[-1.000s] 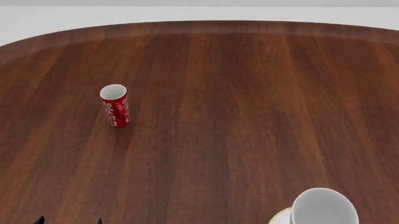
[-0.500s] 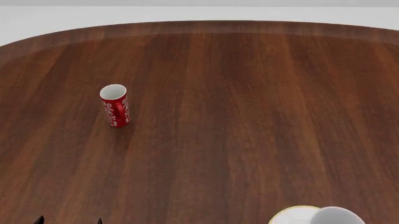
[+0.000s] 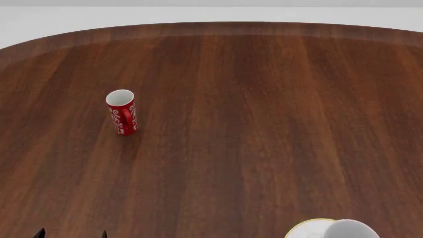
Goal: Put the white mug on the plate.
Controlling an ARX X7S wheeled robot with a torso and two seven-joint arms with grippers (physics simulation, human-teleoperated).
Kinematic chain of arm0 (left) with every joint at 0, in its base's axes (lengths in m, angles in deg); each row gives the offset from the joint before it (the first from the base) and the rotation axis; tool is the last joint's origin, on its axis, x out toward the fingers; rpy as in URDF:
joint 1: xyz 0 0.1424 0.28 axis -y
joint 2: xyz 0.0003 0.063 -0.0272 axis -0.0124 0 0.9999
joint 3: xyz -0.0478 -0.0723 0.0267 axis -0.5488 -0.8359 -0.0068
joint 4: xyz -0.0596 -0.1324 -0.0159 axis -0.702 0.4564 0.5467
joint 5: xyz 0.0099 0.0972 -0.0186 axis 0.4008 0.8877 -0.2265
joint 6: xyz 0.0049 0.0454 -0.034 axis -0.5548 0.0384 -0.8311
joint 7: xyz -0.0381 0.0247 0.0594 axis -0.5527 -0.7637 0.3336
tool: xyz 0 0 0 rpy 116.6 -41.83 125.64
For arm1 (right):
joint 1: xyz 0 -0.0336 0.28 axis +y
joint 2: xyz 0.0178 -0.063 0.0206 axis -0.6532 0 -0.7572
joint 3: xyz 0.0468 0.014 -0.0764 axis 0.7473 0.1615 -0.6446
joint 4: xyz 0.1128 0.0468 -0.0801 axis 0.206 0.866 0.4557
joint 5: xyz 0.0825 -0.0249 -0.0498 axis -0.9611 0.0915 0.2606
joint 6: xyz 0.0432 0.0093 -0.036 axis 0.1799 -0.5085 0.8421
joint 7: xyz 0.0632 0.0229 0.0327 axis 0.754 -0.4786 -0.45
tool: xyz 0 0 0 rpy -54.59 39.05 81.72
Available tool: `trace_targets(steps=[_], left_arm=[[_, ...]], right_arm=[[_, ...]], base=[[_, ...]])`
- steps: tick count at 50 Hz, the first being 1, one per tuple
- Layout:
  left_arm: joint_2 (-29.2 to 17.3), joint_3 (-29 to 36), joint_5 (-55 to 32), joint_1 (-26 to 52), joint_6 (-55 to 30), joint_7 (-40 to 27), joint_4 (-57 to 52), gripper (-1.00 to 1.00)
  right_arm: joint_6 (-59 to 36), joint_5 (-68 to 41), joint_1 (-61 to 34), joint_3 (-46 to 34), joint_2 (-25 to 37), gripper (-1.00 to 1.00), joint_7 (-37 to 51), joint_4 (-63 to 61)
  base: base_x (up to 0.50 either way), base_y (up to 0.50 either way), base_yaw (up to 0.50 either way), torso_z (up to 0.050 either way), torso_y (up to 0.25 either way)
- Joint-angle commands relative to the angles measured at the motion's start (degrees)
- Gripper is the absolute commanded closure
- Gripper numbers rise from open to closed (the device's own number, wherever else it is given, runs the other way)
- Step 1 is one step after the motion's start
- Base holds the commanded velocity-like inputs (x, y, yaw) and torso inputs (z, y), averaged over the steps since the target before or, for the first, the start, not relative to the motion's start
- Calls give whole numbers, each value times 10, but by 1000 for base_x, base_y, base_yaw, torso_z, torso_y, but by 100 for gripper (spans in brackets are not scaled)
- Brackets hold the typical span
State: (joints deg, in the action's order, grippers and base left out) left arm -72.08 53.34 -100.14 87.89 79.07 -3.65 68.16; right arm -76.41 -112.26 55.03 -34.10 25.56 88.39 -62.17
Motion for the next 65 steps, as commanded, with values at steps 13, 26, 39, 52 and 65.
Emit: trace_targets(steps=[13, 26, 39, 52, 65], left_arm=[[-4, 3, -2, -1, 5, -4, 1, -100], [-5, 6, -2, 0, 6, -7, 2, -100], [-6, 8, -3, -1, 8, -10, 4, -100], [-9, 10, -5, -1, 8, -13, 1, -100], [-11, 10, -7, -3, 8, -17, -8, -100]], right_arm=[[26, 12, -26, -7, -8, 100, -20, 69], [28, 14, -38, -12, -6, 100, -23, 93], [40, 14, -47, -15, -10, 100, -32, 124], [43, 14, -51, -21, -12, 100, -33, 133], [27, 12, -47, -23, -5, -100, -23, 104]], base=[[0, 0, 0, 0, 0], [0, 0, 0, 0, 0], [0, 0, 0, 0, 1], [0, 0, 0, 0, 0], [0, 0, 0, 0, 0]])
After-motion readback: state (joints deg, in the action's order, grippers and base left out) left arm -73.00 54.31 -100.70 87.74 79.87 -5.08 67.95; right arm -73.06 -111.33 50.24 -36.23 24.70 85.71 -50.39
